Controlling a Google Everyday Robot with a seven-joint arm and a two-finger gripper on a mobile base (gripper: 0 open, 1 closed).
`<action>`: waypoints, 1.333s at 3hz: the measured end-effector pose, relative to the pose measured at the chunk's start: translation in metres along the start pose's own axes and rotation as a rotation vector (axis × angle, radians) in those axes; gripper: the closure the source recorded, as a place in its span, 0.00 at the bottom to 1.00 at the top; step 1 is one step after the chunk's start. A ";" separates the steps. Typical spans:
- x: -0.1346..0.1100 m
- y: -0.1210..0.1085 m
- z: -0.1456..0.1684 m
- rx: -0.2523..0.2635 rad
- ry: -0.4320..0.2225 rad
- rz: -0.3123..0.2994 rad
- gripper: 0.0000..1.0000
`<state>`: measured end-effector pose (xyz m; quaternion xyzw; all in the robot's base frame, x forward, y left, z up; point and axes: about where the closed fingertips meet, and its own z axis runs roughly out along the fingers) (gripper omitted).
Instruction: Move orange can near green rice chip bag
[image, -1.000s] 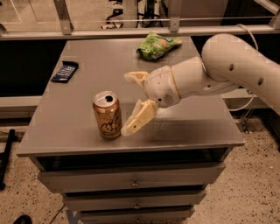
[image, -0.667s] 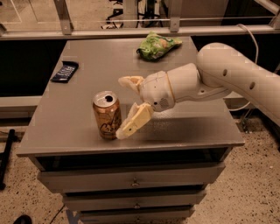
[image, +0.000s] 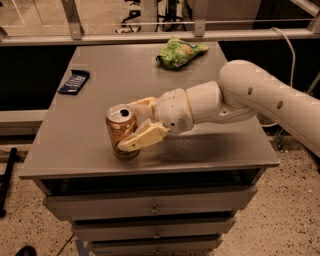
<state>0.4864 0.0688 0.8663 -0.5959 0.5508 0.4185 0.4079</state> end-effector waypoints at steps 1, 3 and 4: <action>0.001 -0.009 -0.008 0.036 0.003 -0.014 0.59; -0.015 -0.056 -0.075 0.205 0.071 -0.079 1.00; -0.027 -0.089 -0.151 0.352 0.111 -0.111 1.00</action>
Offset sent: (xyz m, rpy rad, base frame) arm 0.0585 -0.0561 0.0282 -0.0538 -0.1172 -0.1717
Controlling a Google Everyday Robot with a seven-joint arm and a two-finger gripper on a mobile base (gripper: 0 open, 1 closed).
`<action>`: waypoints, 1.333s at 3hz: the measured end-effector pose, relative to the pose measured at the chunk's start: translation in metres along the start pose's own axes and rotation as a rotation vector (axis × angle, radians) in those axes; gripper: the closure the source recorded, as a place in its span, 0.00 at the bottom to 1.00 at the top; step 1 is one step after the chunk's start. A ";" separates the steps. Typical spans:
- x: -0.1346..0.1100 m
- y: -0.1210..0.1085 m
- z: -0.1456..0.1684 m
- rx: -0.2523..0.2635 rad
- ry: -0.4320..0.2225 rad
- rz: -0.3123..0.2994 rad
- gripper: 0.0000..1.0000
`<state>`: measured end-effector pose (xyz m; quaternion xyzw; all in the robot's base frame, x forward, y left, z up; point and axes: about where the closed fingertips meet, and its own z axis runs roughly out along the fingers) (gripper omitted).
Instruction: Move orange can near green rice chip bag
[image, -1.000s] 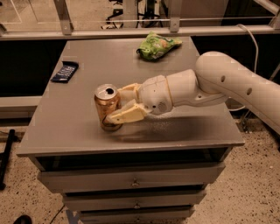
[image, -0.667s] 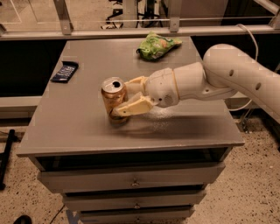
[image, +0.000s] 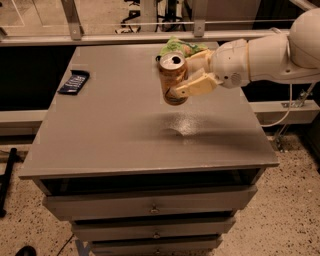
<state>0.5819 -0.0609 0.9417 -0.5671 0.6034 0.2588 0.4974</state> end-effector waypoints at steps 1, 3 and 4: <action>0.000 0.002 0.002 -0.005 0.000 0.001 1.00; -0.012 -0.068 -0.066 0.208 0.026 -0.118 1.00; -0.016 -0.124 -0.109 0.326 0.032 -0.164 1.00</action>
Offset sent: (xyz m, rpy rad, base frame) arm 0.0348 -0.0429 0.0433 -0.0430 -0.1694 -0.1011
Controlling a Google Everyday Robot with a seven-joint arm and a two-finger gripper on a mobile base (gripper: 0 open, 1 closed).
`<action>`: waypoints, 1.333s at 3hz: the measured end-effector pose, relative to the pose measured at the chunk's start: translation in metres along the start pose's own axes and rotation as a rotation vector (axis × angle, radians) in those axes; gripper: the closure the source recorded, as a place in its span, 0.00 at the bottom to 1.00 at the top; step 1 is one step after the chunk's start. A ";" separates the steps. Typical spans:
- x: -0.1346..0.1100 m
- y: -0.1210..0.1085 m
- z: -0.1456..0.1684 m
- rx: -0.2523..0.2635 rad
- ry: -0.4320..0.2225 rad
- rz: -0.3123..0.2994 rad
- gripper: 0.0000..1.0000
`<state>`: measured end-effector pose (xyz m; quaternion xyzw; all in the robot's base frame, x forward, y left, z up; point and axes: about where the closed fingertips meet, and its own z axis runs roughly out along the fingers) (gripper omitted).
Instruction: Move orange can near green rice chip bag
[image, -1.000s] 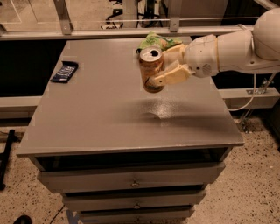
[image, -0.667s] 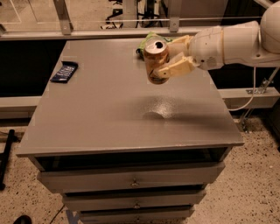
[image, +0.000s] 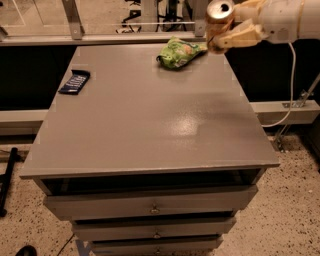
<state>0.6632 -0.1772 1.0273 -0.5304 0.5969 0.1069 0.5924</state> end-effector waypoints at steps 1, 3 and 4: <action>0.026 -0.054 -0.005 0.109 -0.037 0.063 1.00; 0.103 -0.095 0.031 0.195 0.001 0.246 1.00; 0.128 -0.094 0.051 0.190 0.045 0.304 1.00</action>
Offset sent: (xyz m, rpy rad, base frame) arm 0.1471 -0.0966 -0.0502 0.2738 0.1042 -0.2752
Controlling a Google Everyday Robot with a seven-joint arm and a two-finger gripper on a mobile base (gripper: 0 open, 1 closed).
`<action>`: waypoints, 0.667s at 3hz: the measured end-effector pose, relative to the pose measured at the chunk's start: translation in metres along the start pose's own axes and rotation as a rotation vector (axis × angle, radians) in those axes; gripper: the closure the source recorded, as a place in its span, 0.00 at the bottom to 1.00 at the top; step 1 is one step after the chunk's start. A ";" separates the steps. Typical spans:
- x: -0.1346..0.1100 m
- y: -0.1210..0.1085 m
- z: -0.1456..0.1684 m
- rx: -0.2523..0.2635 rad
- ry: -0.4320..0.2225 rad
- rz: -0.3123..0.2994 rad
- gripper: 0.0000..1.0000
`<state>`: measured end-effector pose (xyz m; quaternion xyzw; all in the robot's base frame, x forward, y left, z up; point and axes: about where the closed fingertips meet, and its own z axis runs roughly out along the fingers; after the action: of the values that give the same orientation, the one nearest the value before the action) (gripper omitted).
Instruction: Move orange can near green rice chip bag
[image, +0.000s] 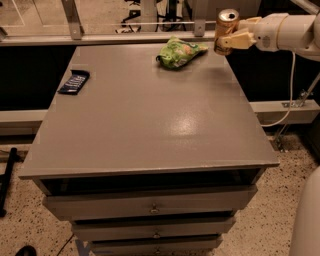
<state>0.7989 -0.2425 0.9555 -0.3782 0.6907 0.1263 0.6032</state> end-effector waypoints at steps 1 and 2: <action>0.022 0.001 0.017 -0.009 0.043 0.038 1.00; 0.041 -0.004 0.027 0.001 0.057 0.067 1.00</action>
Offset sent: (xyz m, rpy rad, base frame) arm 0.0362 -0.0135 -0.0618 0.0262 0.1005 -0.0702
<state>0.8222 -0.2429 0.9117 -0.3579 0.7200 0.1354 0.5790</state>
